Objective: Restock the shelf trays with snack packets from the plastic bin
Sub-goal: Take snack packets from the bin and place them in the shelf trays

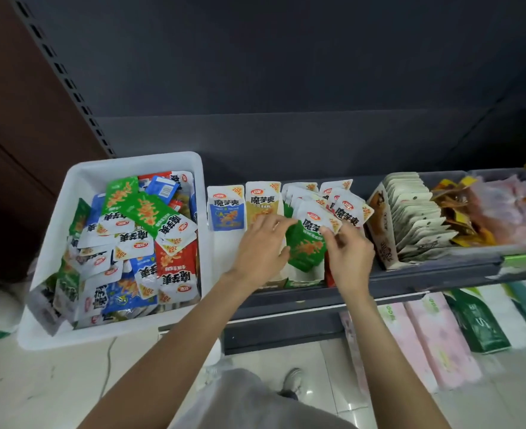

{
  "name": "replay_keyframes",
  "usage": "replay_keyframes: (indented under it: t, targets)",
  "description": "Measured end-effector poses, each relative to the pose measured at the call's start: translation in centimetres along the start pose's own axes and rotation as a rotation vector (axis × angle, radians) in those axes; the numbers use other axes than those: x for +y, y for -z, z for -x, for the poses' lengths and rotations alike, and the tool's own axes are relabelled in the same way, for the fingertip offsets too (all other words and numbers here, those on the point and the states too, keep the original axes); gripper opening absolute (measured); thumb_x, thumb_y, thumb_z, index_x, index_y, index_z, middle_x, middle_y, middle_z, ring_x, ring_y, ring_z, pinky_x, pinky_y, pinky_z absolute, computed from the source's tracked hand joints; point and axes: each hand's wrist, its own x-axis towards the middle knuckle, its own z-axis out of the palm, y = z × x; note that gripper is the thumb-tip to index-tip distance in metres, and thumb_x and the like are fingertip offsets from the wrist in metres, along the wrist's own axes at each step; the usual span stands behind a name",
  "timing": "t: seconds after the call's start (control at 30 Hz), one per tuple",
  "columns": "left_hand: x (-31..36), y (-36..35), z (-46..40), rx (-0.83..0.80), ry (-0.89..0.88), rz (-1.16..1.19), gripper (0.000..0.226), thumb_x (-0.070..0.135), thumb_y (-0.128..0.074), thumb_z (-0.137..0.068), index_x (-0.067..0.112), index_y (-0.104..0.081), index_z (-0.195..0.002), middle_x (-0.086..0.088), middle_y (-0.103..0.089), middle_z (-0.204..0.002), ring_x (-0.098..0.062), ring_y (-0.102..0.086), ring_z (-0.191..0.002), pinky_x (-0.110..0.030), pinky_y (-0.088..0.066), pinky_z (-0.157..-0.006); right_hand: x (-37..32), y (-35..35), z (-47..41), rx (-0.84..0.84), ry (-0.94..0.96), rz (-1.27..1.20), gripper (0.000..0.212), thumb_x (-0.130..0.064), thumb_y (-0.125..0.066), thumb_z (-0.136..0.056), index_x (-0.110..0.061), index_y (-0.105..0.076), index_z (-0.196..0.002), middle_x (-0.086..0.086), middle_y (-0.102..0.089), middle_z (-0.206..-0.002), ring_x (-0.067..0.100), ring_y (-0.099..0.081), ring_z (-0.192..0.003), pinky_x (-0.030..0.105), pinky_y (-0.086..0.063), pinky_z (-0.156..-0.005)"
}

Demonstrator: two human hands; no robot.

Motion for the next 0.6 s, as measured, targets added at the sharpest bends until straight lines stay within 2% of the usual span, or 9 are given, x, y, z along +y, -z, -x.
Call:
replay_keyframes:
  t: [0.1, 0.23, 0.3, 0.37, 0.47, 0.53, 0.6]
  targets:
    - [-0.5, -0.7, 0.2, 0.006, 0.076, 0.017, 0.055, 0.029, -0.060, -0.090, 0.024, -0.037, -0.140, 0.001, -0.042, -0.137, -0.016, -0.032, -0.130, -0.030, -0.033, -0.106, 0.5, -1.4, 0.0, -0.038, -0.011, 0.157, 0.021, -0.017, -0.072, -0.083, -0.002, -0.068, -0.096, 0.012, -0.062, -0.101, 0.021, -0.052, -0.093, 0.017, -0.026, -0.066]
    - [-1.0, -1.1, 0.5, -0.041, 0.062, 0.048, 0.049, 0.033, -0.054, -0.092, 0.023, -0.040, -0.139, 0.002, -0.044, -0.138, -0.015, -0.034, -0.130, -0.029, -0.031, -0.106, 0.4, -1.4, -0.1, 0.065, -0.112, 0.108, 0.035, -0.014, -0.073, -0.081, -0.012, -0.062, -0.113, 0.011, -0.051, -0.108, 0.018, -0.045, -0.100, 0.014, -0.029, -0.076]
    - [-1.1, -0.5, 1.1, 0.059, 0.069, 0.069, 0.039, 0.032, -0.054, -0.092, 0.024, -0.050, -0.130, 0.005, -0.056, -0.124, -0.014, -0.046, -0.119, -0.029, -0.038, -0.099, -0.5, -0.7, -0.1, 0.127, -0.063, 0.072, 0.033, -0.015, -0.071, -0.083, -0.011, -0.060, -0.114, 0.010, -0.052, -0.110, 0.017, -0.044, -0.101, 0.013, -0.029, -0.079]
    - [-1.5, 0.8, 2.2, 0.241, 0.091, 0.070, 0.025, 0.033, -0.055, -0.090, 0.024, -0.060, -0.112, 0.010, -0.063, -0.093, -0.010, -0.056, -0.093, -0.029, -0.046, -0.083, -1.9, -0.3, 0.3, 0.113, 0.029, -0.005, 0.024, -0.016, -0.066, -0.087, -0.011, -0.061, -0.110, 0.007, -0.055, -0.105, 0.017, -0.048, -0.098, 0.017, -0.035, -0.080]
    - [-2.9, 3.5, 4.7, 0.500, 0.075, 0.059, 0.020, 0.033, -0.051, -0.088, 0.019, -0.065, -0.094, 0.010, -0.057, -0.065, -0.004, -0.051, -0.066, -0.021, -0.040, -0.071, -5.3, -0.6, 1.2, -0.087, 0.153, -0.137, 0.018, -0.016, -0.058, -0.090, -0.013, -0.062, -0.107, -0.002, -0.059, -0.095, 0.012, -0.054, -0.086, 0.017, -0.041, -0.076]
    - [-4.6, 5.6, 6.8, 0.577, 0.095, 0.030, 0.020, 0.031, -0.052, -0.087, 0.017, -0.065, -0.091, 0.009, -0.055, -0.062, -0.005, -0.047, -0.063, -0.019, -0.034, -0.070, -8.0, -1.6, 1.8, -0.306, 0.264, -0.178, 0.016, -0.015, -0.058, -0.091, -0.014, -0.062, -0.107, -0.005, -0.063, -0.094, 0.007, -0.057, -0.081, 0.015, -0.045, -0.073]
    - [-7.1, 7.5, 9.1, 0.585, 0.152, -0.025, 0.019, 0.029, -0.054, -0.085, 0.016, -0.066, -0.092, 0.010, -0.056, -0.066, -0.007, -0.047, -0.067, -0.021, -0.033, -0.070, -10.6, -3.4, 2.3, -0.483, 0.428, -0.149, 0.014, -0.014, -0.058, -0.091, -0.015, -0.063, -0.104, -0.005, -0.066, -0.096, 0.007, -0.059, -0.084, 0.023, -0.050, -0.073]
